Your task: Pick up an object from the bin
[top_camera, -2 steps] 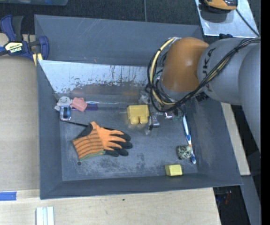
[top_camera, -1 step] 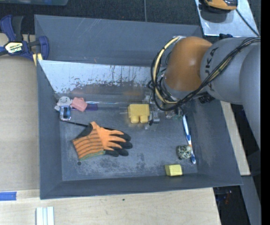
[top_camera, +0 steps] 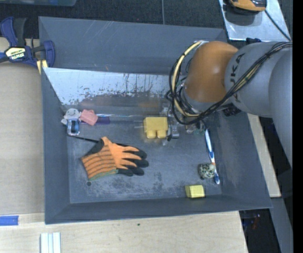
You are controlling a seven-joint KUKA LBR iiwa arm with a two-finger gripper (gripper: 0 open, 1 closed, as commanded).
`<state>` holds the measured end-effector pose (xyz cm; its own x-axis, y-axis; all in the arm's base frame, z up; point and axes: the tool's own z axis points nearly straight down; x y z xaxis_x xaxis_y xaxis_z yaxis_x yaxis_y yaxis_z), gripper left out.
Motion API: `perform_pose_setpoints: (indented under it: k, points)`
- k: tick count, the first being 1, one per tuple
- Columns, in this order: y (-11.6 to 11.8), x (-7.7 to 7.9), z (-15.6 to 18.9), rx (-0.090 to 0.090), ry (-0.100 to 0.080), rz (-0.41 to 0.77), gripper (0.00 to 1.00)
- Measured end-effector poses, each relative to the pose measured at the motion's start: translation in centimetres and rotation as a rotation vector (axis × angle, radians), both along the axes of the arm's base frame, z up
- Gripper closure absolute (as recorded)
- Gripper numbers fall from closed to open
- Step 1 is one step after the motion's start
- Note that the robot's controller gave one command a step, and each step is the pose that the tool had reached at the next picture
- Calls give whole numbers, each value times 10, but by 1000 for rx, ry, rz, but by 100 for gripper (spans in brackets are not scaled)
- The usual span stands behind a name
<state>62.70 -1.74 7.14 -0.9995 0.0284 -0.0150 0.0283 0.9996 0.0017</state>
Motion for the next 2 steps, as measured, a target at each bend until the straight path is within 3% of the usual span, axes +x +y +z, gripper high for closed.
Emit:
perform_pose_setpoints:
  k: [1, 2]
  points:
    - [0, -3, 13, 0, 7, 0, 100]
    - [0, -2, 49, 0, 4, 0, 100]
